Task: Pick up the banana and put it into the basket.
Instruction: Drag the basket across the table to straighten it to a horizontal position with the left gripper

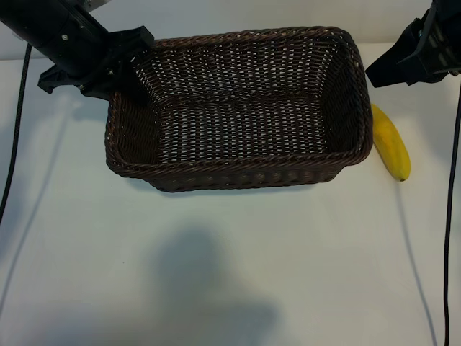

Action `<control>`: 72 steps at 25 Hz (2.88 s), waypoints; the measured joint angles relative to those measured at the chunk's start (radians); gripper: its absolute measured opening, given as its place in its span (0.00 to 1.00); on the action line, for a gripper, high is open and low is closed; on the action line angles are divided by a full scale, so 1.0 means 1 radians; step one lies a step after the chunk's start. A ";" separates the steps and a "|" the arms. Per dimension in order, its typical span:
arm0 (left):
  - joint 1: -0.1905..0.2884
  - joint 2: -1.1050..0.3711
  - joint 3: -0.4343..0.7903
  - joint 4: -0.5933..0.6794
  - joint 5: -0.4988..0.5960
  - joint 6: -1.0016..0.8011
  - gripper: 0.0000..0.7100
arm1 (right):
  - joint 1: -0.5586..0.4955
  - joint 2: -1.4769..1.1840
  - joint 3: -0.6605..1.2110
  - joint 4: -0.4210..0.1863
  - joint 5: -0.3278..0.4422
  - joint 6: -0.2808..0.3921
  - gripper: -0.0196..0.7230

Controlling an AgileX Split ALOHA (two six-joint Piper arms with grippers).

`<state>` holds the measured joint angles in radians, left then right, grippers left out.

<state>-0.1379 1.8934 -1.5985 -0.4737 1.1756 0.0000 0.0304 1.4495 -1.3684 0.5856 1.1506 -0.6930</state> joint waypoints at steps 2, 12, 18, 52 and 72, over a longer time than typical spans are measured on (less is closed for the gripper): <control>-0.001 0.005 -0.002 0.010 0.000 0.000 0.22 | 0.000 0.000 0.000 0.000 0.000 0.000 0.36; -0.002 0.079 -0.004 0.055 0.000 0.000 0.22 | 0.000 0.000 0.000 0.001 0.004 0.000 0.36; -0.003 0.159 -0.004 0.061 -0.020 -0.006 0.22 | 0.000 0.000 0.000 0.001 0.005 0.000 0.36; -0.073 0.248 -0.004 0.014 -0.216 0.021 0.22 | 0.000 0.000 0.000 0.005 0.005 0.000 0.36; -0.073 0.248 -0.004 0.046 -0.197 -0.037 0.65 | 0.000 0.000 0.000 0.006 0.005 0.000 0.36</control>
<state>-0.2111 2.1409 -1.6023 -0.4280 0.9786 -0.0374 0.0304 1.4495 -1.3684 0.5917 1.1556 -0.6930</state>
